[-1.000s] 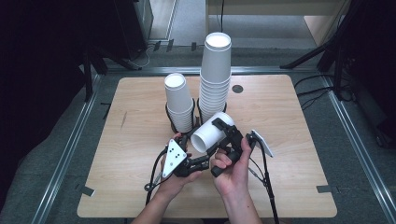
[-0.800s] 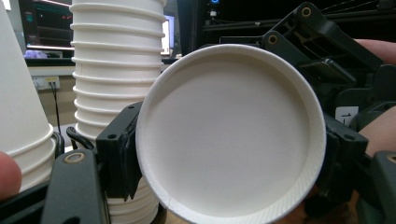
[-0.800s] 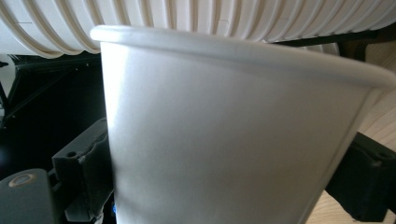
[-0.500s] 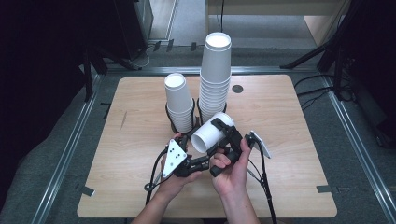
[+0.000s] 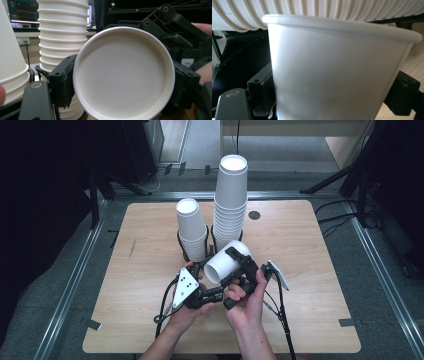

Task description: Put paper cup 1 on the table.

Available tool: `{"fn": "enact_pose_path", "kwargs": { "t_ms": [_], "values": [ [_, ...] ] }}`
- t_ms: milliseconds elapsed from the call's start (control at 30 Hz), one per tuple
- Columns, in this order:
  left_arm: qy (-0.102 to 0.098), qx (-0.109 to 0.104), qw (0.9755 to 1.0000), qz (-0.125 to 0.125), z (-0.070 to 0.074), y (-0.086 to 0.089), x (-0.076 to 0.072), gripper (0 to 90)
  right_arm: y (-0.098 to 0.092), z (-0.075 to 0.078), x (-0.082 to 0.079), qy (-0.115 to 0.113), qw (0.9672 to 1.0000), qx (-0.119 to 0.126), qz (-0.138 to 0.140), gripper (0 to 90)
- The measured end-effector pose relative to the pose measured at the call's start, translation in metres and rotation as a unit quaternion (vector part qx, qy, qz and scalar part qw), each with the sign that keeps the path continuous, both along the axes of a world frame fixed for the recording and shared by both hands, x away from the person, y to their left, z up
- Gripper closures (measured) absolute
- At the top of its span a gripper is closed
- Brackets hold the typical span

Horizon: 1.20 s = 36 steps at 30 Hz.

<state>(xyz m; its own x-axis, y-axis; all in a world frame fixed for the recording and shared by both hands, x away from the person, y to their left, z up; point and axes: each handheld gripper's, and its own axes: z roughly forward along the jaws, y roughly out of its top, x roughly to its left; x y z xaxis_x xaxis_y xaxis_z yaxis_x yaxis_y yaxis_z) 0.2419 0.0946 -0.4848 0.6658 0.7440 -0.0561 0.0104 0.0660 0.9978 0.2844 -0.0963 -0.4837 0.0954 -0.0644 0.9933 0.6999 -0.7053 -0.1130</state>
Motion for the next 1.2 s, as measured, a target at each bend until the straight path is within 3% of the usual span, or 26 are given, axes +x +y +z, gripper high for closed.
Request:
{"fn": "enact_pose_path", "kwargs": {
  "t_ms": [100,267,367,867,1200],
  "values": [
    [0.002,0.004,1.0000,0.000,0.001,0.000,0.000,21.2,0.000,0.000,0.000,-0.004,1.0000,0.000,-0.003,14.2],
    [0.027,0.007,0.9996,-0.003,0.004,0.002,0.000,18.7,0.001,0.000,0.000,-0.005,1.0000,-0.001,-0.004,14.3],
    [0.023,0.019,0.9996,-0.004,0.005,0.002,-0.001,18.1,0.000,0.000,0.000,-0.005,1.0000,0.000,-0.004,14.3],
    [0.025,0.030,0.9992,0.004,0.006,0.002,0.000,17.2,-0.004,-0.004,0.006,-0.005,0.9998,-0.014,-0.015,14.4],
    [0.026,0.032,0.9991,0.004,0.005,0.003,0.000,17.5,-0.015,-0.002,0.011,-0.014,0.9983,-0.032,-0.046,14.5]
  ]
}}
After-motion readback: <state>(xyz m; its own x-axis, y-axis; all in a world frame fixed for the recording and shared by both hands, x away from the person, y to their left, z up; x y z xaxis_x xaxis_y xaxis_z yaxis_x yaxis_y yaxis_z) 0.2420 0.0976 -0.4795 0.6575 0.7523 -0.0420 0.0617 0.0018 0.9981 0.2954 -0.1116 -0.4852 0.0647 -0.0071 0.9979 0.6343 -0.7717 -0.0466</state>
